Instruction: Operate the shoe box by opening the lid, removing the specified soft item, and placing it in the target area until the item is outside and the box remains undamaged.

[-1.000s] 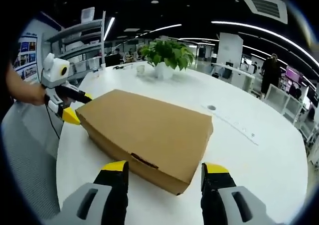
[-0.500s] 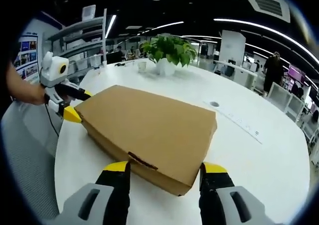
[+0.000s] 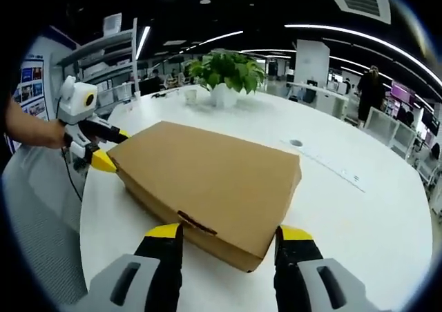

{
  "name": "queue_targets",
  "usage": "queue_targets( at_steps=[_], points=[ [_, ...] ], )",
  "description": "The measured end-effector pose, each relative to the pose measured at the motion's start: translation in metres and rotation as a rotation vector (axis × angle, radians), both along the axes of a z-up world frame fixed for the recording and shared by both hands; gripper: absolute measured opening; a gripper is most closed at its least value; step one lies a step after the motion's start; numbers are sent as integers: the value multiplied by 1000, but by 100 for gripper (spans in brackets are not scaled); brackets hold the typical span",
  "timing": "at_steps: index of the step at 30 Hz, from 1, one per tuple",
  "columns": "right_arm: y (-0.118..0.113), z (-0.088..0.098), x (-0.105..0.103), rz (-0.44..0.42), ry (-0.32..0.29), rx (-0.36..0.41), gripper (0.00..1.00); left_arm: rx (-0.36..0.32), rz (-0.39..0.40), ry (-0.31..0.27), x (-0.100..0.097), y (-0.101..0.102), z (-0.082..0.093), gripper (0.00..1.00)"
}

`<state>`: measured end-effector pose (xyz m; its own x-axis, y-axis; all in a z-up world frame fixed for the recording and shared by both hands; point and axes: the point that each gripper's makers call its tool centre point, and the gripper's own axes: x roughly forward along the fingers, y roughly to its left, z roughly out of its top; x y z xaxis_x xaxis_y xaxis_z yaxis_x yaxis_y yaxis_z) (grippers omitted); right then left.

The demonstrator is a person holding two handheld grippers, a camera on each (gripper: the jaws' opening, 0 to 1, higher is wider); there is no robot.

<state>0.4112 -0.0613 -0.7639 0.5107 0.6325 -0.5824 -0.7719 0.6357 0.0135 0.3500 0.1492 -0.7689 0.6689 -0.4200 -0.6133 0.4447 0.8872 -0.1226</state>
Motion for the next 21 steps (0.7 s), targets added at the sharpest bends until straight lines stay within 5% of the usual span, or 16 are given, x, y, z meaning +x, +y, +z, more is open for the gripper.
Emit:
queue_targets(
  at_steps=[21],
  points=[
    [27,2,-32,-52,18,14,41,26,-158,49,-2,35,4,62]
  ],
)
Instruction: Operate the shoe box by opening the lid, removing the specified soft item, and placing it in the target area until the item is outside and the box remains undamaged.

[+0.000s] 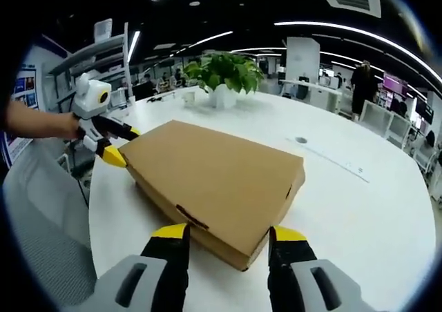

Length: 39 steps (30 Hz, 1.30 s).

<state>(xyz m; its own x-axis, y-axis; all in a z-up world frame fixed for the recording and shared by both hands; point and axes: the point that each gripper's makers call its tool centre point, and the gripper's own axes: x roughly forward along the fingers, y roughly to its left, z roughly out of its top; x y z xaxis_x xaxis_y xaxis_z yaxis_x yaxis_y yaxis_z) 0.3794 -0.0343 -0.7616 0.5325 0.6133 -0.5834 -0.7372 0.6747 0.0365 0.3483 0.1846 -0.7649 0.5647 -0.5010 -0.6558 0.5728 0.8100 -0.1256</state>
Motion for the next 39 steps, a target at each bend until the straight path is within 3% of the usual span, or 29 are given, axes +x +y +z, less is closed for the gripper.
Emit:
queue_targets(
  at_steps=[20,39],
  points=[
    [34,2,-26,-32,30,41,37,30,-105,35,-4,38,1,63],
    [81,3,-55,10,37,64,34,81,-170,58,-11,85,-2,63]
  ],
)
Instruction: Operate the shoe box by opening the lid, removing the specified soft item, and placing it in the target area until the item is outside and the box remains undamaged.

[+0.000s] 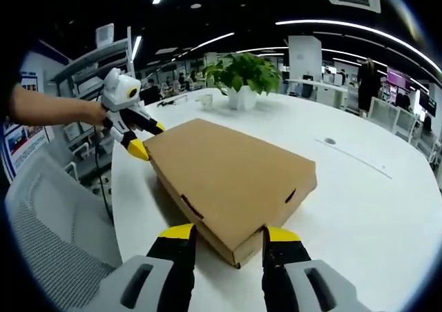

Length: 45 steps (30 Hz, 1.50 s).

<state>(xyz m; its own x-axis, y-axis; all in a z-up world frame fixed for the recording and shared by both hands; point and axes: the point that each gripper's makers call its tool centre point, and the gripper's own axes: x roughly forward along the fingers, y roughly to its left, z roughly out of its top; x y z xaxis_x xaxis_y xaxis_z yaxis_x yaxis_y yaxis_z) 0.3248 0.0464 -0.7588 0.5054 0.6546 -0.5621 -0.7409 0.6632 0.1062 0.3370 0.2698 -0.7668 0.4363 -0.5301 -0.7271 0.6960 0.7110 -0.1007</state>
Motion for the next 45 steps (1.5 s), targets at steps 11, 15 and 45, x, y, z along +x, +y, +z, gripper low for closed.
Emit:
queue_targets(
  at_steps=[11,15,45],
  points=[
    [22,0,-15,36,-3,6,36,21,-23,22,-7,21,-1,63],
    [28,0,-18,38,-4,12,38,20,-20,22,-10,27,-2,63],
    [32,11,-20,42,-31,15,39,-42,28,7,-12,31,6,66]
  ],
)
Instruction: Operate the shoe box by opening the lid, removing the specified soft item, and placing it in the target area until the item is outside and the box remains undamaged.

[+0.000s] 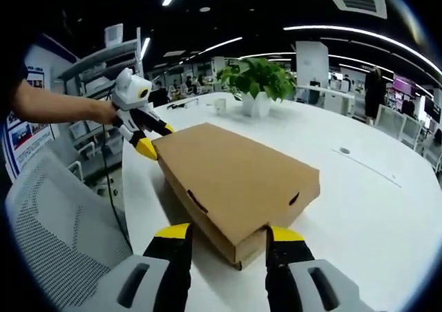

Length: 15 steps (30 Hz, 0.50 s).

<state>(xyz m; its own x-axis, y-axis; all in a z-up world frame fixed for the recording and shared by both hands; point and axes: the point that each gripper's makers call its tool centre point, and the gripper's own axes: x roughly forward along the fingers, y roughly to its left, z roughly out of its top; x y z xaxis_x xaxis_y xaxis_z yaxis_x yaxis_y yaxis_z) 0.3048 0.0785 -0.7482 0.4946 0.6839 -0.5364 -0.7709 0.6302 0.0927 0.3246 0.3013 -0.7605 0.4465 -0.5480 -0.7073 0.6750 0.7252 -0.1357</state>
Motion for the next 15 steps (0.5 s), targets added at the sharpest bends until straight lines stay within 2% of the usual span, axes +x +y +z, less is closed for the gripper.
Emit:
queue_targets(
  at_steps=[6,15],
  points=[
    [-1,10,1,-4,-13,12,38,-45,26,-15,-1,-1,11,67],
    [0,22,3,-29,-21,27,38,-68,53,-33,-1,-4,22,70]
  ],
)
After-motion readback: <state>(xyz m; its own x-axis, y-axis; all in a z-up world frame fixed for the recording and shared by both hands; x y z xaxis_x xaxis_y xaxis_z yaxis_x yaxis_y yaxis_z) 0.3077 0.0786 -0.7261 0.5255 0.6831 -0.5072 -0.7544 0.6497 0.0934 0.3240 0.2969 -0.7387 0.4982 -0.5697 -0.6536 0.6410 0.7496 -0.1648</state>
